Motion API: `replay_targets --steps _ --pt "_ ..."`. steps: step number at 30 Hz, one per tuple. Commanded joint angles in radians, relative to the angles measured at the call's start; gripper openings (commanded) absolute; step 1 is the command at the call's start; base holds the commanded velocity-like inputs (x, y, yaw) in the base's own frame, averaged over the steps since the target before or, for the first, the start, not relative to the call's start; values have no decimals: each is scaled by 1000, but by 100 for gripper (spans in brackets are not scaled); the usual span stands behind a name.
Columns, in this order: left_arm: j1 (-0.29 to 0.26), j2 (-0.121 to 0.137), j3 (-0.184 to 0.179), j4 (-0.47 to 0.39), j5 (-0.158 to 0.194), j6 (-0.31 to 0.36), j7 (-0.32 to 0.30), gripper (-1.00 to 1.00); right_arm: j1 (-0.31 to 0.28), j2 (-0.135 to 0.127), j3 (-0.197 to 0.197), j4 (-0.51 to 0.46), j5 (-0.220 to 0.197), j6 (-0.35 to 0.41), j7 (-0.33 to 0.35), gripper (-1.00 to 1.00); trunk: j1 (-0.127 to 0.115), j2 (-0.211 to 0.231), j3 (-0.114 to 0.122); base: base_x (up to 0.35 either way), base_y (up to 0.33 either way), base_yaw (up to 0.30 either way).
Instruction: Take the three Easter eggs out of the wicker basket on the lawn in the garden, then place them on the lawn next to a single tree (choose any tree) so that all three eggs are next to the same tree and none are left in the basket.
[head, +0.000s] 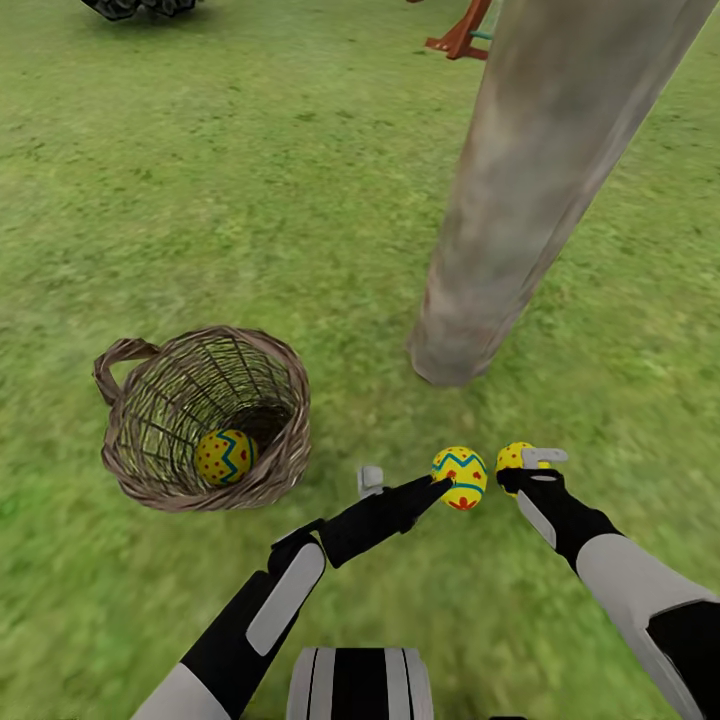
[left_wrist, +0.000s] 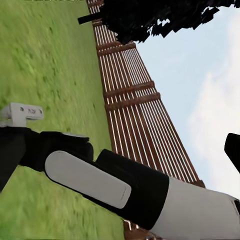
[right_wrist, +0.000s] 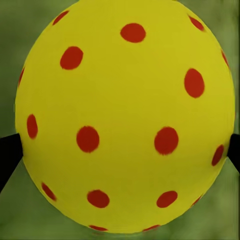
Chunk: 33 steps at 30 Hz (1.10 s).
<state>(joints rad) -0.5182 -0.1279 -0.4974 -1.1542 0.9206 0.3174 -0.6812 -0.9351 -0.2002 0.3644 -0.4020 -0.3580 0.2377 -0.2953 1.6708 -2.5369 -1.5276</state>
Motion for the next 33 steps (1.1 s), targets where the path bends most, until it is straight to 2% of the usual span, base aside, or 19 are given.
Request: replay_targets --steps 1,4,5,7,10,11,14,15,18,31,33 --pt "0 4 0 4 15 4 -1 100 2 -2 8 60 -32 2 55 -100 0 0 -1 0 0 0" --pt "0 5 0 10 16 -21 -1 100 2 -2 8 61 -32 3 55 -100 0 0 -1 0 0 0" --pt "0 6 0 27 39 -23 -3 100 2 -2 8 61 -33 3 56 -100 0 0 -1 0 0 0" --pt "0 6 1 35 59 -18 2 100 2 -1 8 63 -35 3 56 -100 0 0 -1 0 0 0" --pt "0 8 2 36 61 -2 5 100 2 -1 8 63 -35 3 58 -100 0 0 -1 0 0 0" --pt "0 8 2 36 61 16 5 100 2 -1 8 63 -35 3 60 -100 0 0 -1 0 0 0" --pt "0 0 0 34 59 156 9 100 2 -1 8 63 -36 3 62 -100 0 0 -1 0 0 0" --pt "0 -1 0 30 55 180 40 100 2 -1 8 63 -36 4 63 -100 0 0 -1 0 0 0" --pt "0 5 0 30 55 175 67 100 2 -1 8 63 -35 3 64 -100 0 0 -1 0 0 0" --pt "0 8 0 22 58 160 58 100 2 -2 11 54 -33 2 64 -100 0 0 -1 0 0 0" --pt "0 8 0 27 58 159 58 100 2 -2 10 56 -33 3 64 -100 1 0 -8 0 0 0"
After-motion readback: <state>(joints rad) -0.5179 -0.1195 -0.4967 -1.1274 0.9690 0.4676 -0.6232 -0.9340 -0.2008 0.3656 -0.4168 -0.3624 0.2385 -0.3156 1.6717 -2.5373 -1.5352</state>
